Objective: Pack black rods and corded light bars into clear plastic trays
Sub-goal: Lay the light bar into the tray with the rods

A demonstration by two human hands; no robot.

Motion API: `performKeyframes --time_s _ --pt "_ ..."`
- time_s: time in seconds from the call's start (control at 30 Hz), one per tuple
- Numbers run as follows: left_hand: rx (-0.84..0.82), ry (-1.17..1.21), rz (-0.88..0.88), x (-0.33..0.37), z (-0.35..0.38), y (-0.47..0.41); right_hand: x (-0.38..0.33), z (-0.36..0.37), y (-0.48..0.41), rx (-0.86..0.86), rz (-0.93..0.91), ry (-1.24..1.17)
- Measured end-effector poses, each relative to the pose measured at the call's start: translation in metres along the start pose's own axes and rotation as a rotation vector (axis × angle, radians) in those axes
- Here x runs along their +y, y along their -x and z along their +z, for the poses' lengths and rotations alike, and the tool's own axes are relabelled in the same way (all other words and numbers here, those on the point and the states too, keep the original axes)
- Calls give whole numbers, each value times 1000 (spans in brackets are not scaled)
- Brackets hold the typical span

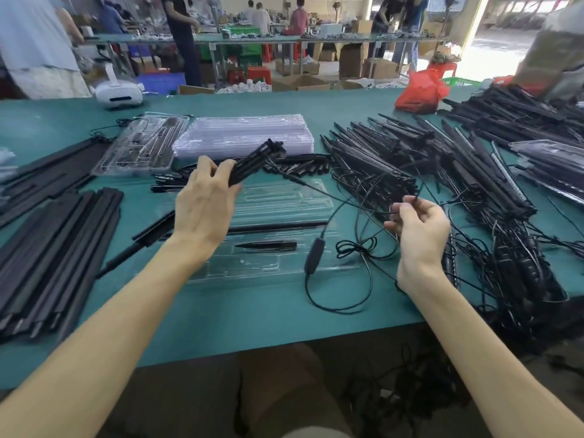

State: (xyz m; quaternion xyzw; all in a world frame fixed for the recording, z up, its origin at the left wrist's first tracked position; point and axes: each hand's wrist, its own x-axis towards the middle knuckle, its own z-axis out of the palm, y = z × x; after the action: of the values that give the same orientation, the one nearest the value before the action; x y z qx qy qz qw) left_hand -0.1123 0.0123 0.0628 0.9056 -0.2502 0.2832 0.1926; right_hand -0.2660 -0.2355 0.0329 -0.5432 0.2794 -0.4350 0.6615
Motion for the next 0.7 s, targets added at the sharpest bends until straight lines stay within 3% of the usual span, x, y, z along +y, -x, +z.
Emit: performKeyframes --time_s 0.37,0.47,0.63,0.7 --pt "119 404 -152 21 -37 -48 4 6 12 -320 108 152" --pt "120 616 -207 30 -43 -61 2 10 17 -426 110 209" --pt "-138 1077 -633 32 -30 -67 0 12 24 -514 36 349" --pt "-157 1208 -775 27 -22 -63 0 12 28 -562 -3 407"
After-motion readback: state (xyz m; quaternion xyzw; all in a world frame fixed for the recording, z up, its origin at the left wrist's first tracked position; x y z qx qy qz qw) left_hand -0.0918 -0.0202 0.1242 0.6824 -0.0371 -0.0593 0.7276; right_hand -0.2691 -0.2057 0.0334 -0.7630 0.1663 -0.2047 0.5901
